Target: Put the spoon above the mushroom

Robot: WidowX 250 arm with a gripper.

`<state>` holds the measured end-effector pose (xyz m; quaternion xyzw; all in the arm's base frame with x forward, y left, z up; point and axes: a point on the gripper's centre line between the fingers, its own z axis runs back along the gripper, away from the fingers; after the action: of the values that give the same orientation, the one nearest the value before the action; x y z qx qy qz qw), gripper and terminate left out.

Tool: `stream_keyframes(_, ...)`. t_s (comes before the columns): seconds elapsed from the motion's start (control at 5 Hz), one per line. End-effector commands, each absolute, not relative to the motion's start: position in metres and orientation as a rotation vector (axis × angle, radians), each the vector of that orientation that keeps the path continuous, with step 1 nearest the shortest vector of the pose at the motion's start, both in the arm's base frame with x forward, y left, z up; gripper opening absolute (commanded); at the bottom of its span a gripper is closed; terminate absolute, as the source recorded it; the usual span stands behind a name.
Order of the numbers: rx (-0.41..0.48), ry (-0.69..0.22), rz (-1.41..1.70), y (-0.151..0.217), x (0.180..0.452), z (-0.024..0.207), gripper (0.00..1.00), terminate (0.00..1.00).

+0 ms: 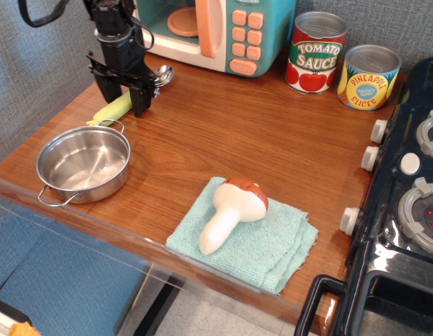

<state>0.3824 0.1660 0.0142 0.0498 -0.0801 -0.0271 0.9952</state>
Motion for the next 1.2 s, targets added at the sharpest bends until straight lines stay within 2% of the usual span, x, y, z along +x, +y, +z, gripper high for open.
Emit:
stream_keyframes(0.0, 0.136, -0.203, -0.061, 0.163, 0.382, 0.042, 0.00, 0.00)
stream_keyframes(0.2, 0.175, -0.223, -0.059, 0.166, 0.376, 0.062, 0.00, 0.00)
stream_keyframes(0.4, 0.260, -0.270, -0.051, 0.161, 0.367, 0.103, 0.00, 0.00)
stream_keyframes(0.6, 0.294, -0.290, -0.081, 0.137, 0.364, 0.126, 0.00, 0.00)
stream_keyframes(0.8, 0.285, -0.258, -0.149, 0.107, 0.363, 0.123, 0.00, 0.00)
stream_keyframes(1.0, 0.272, -0.230, -0.166, 0.100, 0.359, 0.113, 0.00, 0.00)
